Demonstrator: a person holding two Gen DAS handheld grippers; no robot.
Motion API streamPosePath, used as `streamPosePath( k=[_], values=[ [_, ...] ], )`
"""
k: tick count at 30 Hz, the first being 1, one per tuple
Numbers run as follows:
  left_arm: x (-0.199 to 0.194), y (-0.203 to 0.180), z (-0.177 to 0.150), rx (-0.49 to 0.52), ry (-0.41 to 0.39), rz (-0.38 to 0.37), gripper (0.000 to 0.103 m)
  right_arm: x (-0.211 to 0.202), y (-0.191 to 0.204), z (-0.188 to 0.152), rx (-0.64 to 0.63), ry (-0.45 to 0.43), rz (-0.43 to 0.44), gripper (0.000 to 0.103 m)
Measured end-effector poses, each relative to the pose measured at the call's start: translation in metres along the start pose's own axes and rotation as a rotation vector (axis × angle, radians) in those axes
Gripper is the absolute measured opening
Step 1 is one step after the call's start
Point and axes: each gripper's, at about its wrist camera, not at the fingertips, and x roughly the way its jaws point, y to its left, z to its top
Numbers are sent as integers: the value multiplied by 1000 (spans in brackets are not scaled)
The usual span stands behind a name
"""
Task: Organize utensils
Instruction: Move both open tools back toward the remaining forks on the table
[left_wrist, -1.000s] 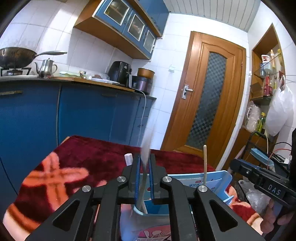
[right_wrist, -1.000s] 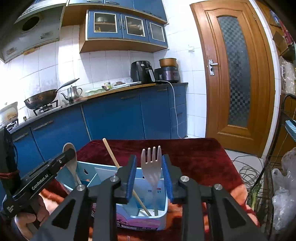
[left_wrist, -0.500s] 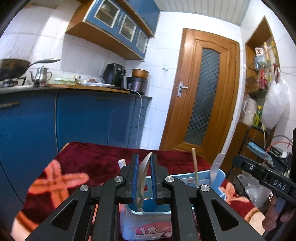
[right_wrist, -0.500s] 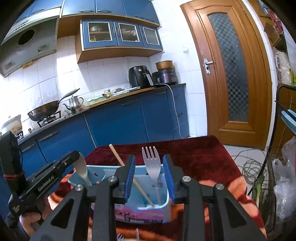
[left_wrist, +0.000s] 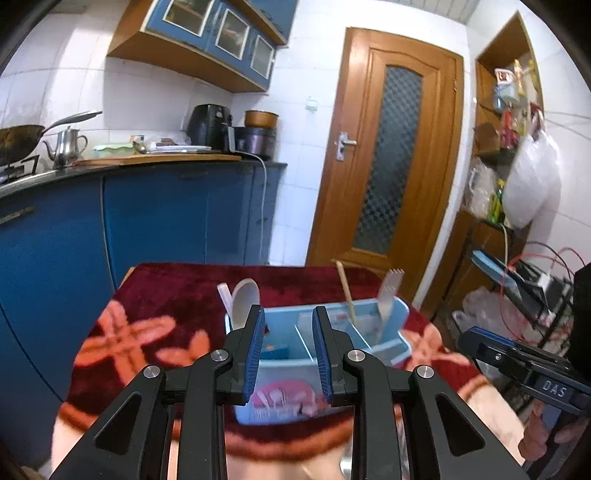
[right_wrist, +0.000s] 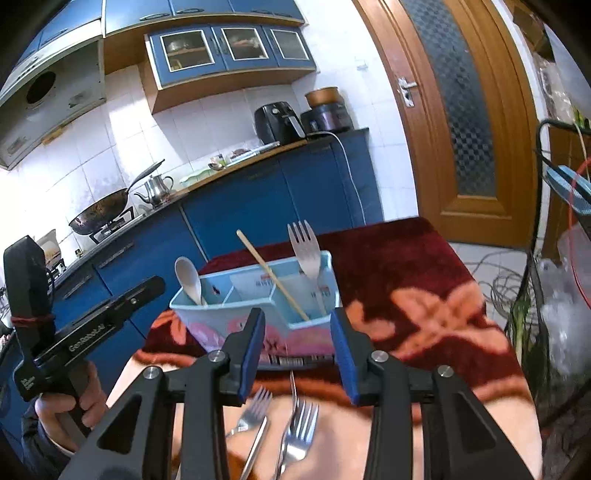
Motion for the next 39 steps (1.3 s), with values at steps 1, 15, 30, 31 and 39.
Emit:
streamPosePath(
  k=[1, 15, 30, 31, 39],
  values=[
    [-4, -3, -1, 10, 14, 0, 27, -3, -1, -2, 7, 8, -1, 41],
    [-50, -17, -28, 29, 152, 12, 30, -34, -11, -48, 77, 94, -14, 47],
    [-53, -18, -83, -49, 316, 24, 34, -49, -36, -91, 139, 172, -19, 49],
    [-49, -18, -87, -57, 336, 22, 34, -48, -36, -93, 142, 175, -20, 49],
    [-21, -18, -107, -63, 454, 40, 34, -43, -45, -102, 152, 203, -23, 51]
  ],
)
